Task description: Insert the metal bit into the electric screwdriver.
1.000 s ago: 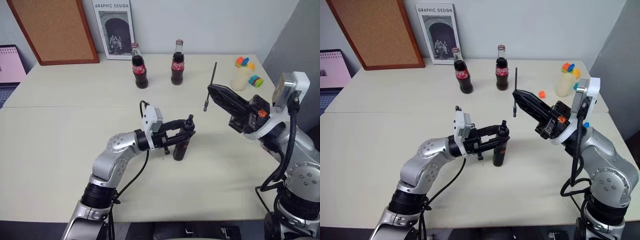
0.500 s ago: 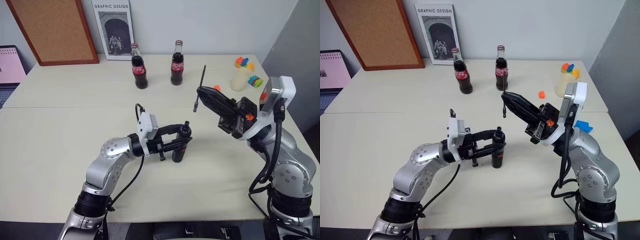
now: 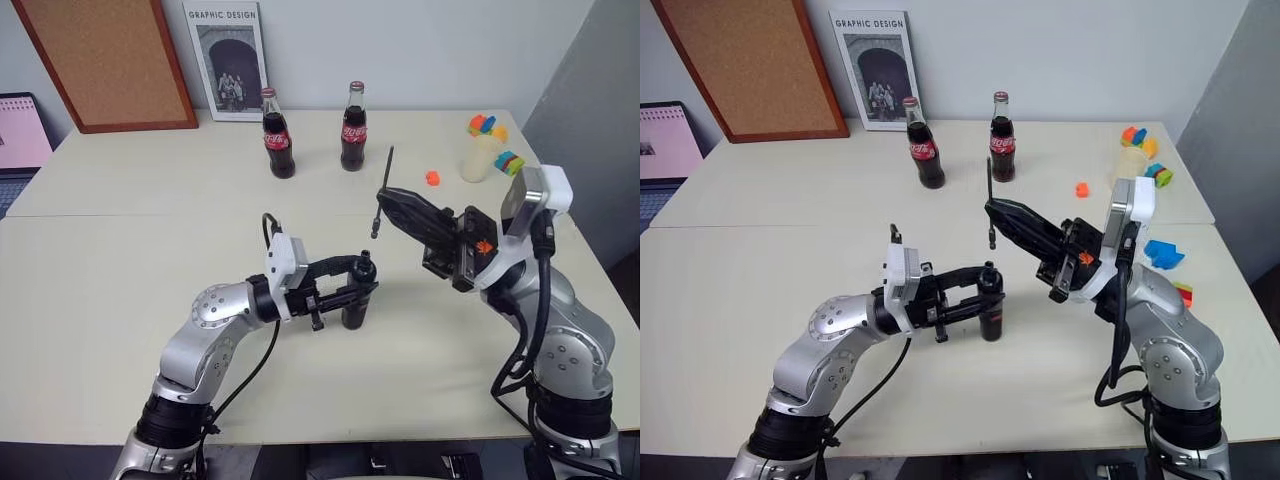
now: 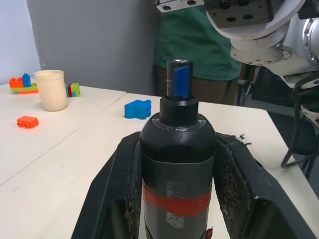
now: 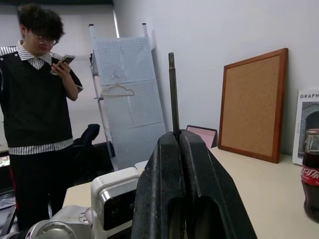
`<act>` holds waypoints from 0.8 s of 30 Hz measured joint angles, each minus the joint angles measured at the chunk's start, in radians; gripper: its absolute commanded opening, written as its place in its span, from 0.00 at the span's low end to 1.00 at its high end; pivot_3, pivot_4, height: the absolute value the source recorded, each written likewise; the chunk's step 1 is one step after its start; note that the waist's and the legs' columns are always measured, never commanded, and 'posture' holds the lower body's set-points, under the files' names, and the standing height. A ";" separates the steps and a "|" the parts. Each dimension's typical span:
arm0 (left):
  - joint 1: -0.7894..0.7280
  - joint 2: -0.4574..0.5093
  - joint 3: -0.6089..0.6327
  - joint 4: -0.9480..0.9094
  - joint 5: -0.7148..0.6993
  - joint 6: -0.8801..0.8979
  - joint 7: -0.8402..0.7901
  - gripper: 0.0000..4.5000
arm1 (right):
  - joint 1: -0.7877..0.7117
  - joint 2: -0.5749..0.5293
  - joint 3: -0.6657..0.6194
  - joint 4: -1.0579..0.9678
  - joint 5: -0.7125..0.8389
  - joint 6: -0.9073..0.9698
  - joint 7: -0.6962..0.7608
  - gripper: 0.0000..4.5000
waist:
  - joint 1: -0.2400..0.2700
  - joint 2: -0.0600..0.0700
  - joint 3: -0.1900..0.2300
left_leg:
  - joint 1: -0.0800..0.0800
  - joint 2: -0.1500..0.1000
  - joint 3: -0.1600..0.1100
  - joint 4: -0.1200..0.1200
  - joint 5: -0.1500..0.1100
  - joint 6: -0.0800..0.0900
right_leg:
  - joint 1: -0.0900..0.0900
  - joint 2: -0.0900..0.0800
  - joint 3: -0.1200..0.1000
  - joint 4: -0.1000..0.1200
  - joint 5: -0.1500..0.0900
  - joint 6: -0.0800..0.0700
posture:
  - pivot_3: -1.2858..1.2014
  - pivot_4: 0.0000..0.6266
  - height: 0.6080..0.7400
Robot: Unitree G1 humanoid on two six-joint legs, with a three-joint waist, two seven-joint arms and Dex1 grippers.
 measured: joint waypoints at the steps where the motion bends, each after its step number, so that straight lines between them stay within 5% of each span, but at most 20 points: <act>1: 0.005 0.002 0.000 -0.003 -0.003 0.000 0.000 0.36 | 0.000 0.000 0.001 0.000 0.004 0.000 -0.002 0.00 | 0.000 0.000 0.000 | 0.000 0.000 0.000 0.000 0.000 0.000 | 0.000 0.000 0.000 0.000 0.000 0.000 | 0.52 0.24 1.00; 24: -0.080 -0.123 -0.017 0.197 0.139 -0.222 0.102 0.36 | -0.044 -0.002 0.017 0.013 0.008 -0.028 -0.048 0.00 | -0.001 0.000 0.000 | 0.000 -0.001 0.000 0.001 0.000 0.000 | -0.001 0.000 -0.001 0.004 0.000 0.000 | 0.52 0.24 1.00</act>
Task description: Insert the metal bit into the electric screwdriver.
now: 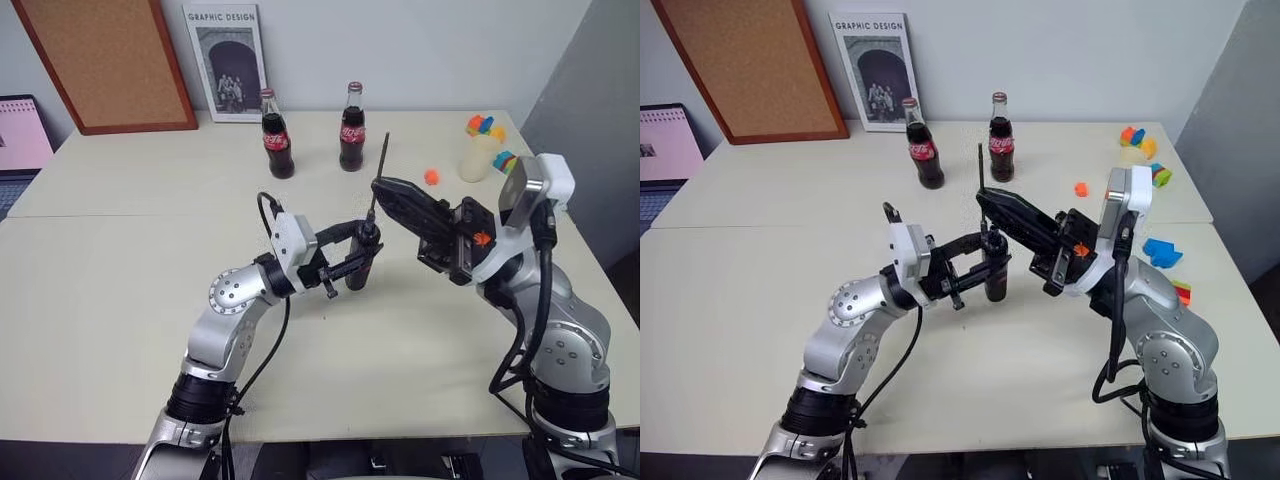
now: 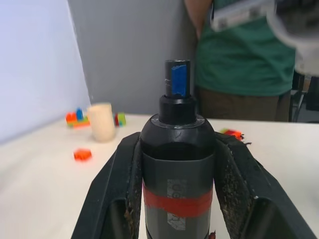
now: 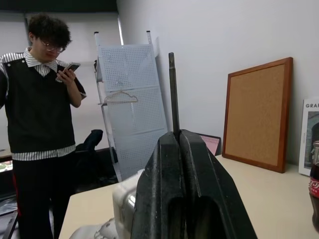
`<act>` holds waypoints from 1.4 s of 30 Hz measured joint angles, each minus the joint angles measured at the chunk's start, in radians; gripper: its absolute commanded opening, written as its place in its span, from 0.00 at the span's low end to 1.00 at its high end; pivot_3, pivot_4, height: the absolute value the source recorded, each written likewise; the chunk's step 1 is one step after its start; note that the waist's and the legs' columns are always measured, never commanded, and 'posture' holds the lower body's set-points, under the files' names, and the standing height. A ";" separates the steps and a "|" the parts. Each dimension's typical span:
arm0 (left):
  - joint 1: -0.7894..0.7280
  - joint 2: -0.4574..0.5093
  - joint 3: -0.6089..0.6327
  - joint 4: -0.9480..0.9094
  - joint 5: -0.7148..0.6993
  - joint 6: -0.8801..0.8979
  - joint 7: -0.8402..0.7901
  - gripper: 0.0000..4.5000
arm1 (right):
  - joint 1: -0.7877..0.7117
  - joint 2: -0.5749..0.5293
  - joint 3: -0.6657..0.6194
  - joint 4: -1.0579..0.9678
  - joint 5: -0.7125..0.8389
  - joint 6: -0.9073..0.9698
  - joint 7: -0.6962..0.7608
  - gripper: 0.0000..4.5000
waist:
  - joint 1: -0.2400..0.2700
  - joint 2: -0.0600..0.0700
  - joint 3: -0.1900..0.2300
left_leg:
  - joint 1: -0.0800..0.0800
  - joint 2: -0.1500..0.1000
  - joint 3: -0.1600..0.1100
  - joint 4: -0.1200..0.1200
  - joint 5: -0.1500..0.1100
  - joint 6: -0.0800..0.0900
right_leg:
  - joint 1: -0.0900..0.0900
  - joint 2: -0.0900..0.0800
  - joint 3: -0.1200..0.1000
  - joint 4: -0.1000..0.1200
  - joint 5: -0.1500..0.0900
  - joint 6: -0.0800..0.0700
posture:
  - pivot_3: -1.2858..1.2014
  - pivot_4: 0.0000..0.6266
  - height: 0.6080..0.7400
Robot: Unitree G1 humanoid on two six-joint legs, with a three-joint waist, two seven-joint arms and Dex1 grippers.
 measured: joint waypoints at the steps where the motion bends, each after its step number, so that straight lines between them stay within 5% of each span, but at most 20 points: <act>1: 0.007 -0.001 -0.001 0.000 -0.004 -0.003 -0.005 0.36 | 0.000 0.000 -0.001 0.008 -0.007 -0.007 0.001 0.00 | 0.001 0.000 0.000 | 0.000 0.000 0.000 0.000 0.000 0.000 | 0.000 0.000 0.000 0.000 0.000 0.000 | 0.52 0.24 1.00; 42: 0.024 0.033 -0.007 -0.029 -0.032 0.010 -0.038 0.36 | 0.040 0.040 0.062 0.141 -0.185 -0.154 0.119 0.00 | 0.001 0.000 0.000 | 0.001 0.000 0.000 0.000 0.000 0.000 | 0.000 0.000 0.000 0.001 0.000 0.000 | 0.52 0.24 1.00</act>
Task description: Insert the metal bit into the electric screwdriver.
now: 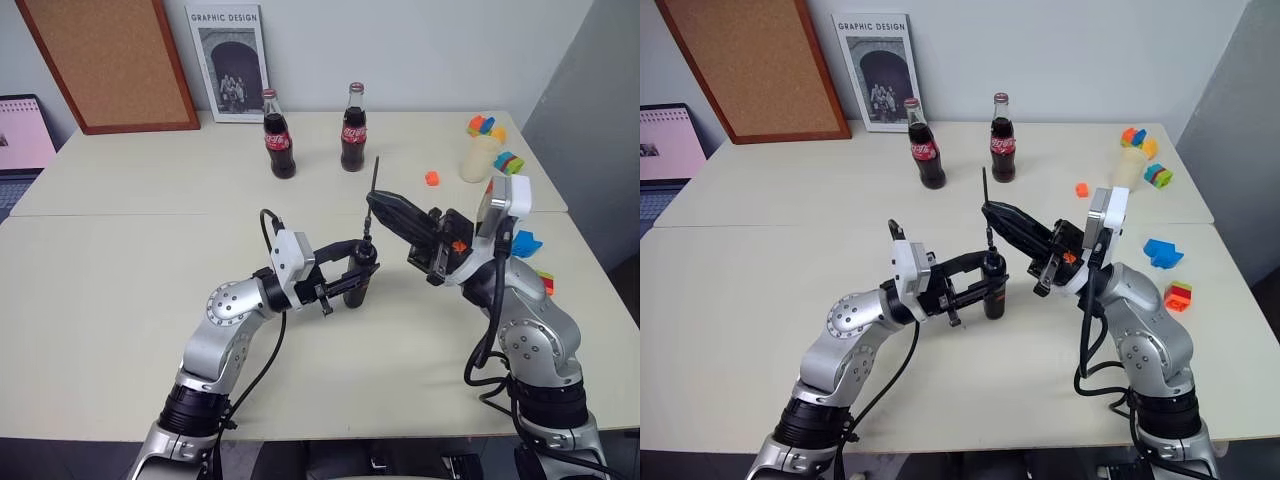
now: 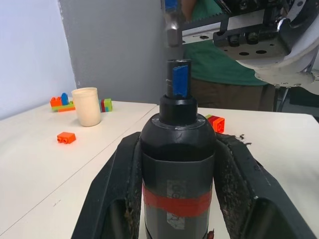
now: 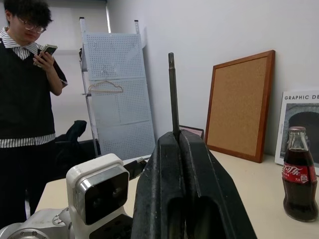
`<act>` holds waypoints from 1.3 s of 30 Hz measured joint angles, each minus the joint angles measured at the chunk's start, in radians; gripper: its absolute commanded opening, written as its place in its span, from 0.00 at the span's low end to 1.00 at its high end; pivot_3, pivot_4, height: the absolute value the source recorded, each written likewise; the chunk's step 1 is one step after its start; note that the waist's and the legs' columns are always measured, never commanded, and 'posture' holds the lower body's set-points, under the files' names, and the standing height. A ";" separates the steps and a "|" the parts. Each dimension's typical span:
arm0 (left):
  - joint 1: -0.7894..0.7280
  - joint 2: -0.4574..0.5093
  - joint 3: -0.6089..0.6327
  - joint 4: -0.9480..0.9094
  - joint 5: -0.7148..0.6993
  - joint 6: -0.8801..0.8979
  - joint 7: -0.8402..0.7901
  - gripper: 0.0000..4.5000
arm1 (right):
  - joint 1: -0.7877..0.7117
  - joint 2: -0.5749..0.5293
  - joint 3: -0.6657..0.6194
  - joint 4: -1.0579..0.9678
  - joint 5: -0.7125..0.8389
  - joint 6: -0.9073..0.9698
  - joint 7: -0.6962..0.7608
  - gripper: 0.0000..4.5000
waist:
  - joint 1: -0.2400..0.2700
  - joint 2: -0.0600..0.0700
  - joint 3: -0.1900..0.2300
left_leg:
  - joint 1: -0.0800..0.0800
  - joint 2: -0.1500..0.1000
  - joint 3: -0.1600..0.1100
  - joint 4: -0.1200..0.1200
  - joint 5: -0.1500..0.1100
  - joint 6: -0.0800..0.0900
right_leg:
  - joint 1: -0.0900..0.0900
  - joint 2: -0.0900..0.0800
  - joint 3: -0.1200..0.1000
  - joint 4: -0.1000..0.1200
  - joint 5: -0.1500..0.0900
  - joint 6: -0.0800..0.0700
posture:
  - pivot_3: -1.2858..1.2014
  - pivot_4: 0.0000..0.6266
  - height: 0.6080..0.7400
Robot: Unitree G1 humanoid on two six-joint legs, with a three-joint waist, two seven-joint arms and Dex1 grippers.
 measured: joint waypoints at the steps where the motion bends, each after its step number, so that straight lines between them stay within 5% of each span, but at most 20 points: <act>1: 0.000 0.000 0.000 0.000 0.000 0.000 0.000 0.36 | 0.001 0.000 0.000 0.000 0.001 0.000 0.000 0.00 | 0.000 0.000 0.000 | 0.000 0.000 0.000 0.000 0.000 0.000 | 0.000 0.000 0.000 0.000 0.000 0.000 | 0.52 0.24 1.00; 22: -0.001 0.010 0.002 0.001 0.000 -0.004 -0.018 0.36 | 0.025 -0.017 0.007 -0.001 -0.025 -0.025 0.010 0.00 | 0.000 0.000 0.000 | 0.000 0.000 0.000 0.000 0.000 0.000 | 0.000 0.000 0.000 0.000 0.000 0.000 | 0.52 0.24 1.00; 39: -0.001 0.012 0.002 0.005 0.002 -0.007 -0.020 0.36 | -0.057 -0.153 0.012 -0.014 0.013 0.080 0.059 0.00 | -0.001 0.000 0.000 | 0.002 0.000 0.000 0.000 0.000 0.000 | 0.001 0.000 0.000 0.001 0.000 0.000 | 0.52 0.24 1.00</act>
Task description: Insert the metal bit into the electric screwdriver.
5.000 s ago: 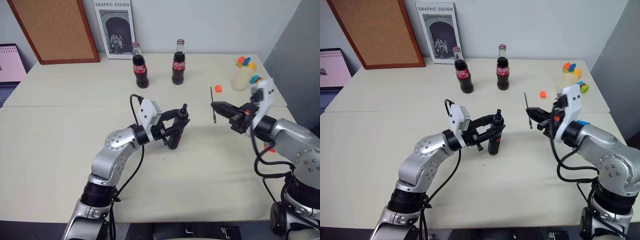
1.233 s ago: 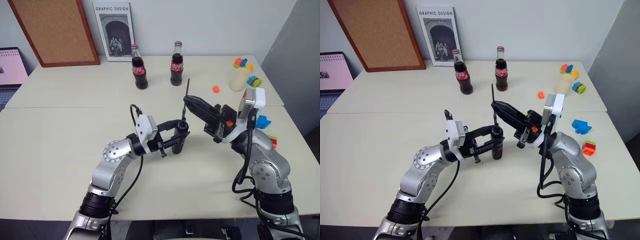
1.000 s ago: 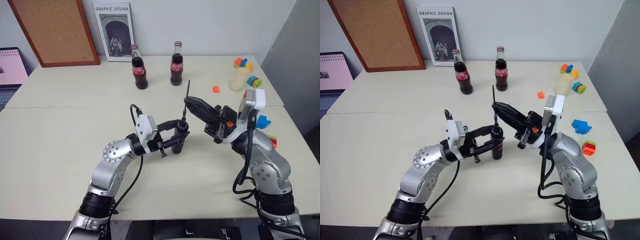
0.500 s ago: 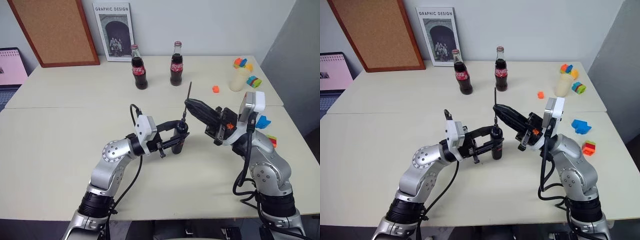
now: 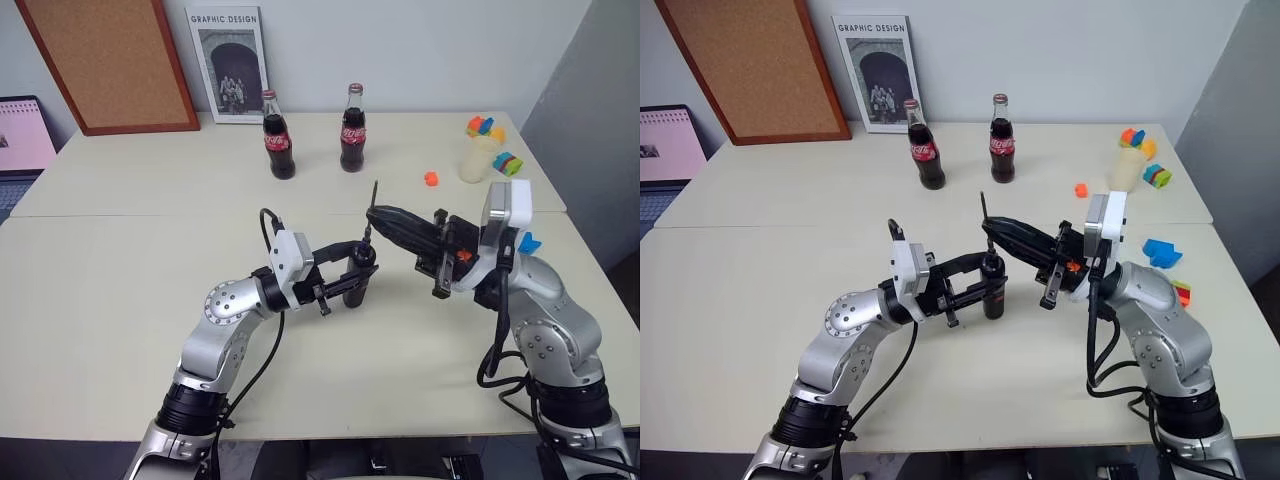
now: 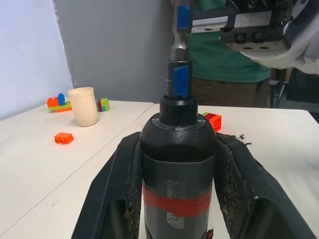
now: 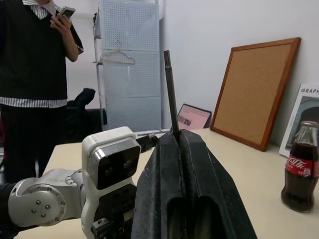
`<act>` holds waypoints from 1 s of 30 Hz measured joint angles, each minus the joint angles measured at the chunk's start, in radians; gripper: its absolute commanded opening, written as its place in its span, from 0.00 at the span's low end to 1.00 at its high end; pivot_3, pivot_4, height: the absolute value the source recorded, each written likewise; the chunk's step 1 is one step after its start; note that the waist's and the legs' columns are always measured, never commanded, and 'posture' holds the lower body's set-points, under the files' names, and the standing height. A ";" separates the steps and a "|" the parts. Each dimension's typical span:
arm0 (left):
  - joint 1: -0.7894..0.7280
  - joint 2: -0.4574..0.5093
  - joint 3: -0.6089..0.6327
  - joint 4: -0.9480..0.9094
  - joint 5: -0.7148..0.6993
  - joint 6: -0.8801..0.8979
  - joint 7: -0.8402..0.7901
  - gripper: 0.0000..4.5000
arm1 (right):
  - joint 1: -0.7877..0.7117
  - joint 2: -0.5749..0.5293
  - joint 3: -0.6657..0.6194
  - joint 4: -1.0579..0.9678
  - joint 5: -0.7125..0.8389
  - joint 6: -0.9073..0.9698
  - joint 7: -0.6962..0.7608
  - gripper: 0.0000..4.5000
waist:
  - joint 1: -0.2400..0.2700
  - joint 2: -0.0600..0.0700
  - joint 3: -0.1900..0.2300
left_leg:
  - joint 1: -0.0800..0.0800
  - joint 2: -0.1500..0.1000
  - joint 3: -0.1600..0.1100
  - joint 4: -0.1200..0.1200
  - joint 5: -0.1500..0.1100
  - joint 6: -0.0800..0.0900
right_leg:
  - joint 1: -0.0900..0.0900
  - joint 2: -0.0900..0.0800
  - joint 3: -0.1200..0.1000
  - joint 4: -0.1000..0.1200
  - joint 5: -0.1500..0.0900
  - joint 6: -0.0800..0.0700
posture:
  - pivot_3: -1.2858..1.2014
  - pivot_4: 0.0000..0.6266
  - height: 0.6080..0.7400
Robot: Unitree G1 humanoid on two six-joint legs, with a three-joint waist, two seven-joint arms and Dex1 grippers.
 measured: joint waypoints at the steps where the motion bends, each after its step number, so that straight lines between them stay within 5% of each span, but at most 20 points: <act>1: 0.000 0.000 0.000 0.000 0.000 0.000 0.000 0.36 | -0.020 -0.012 -0.003 0.010 0.015 0.027 0.002 0.00 | 0.000 0.000 0.000 | 0.000 0.000 0.000 0.000 0.000 0.000 | 0.000 0.000 0.000 0.000 0.000 0.000 | 0.52 0.24 1.00; 15: -0.012 0.000 -0.007 0.007 0.005 -0.002 -0.010 0.36 | -0.147 -0.175 -0.021 0.137 0.094 0.193 0.169 0.00 | -0.001 0.000 0.000 | 0.000 0.000 0.001 0.000 0.000 0.000 | 0.000 0.000 0.000 0.000 0.000 0.000 | 0.52 0.24 1.00; 30: -0.019 0.002 -0.010 0.010 0.009 -0.005 -0.022 0.36 | -0.240 -0.224 -0.017 0.201 0.133 0.332 0.248 0.05 | 0.001 0.000 0.000 | -0.001 0.000 0.000 0.000 0.000 0.000 | 0.000 0.000 0.000 -0.001 0.000 0.000 | 0.52 0.24 1.00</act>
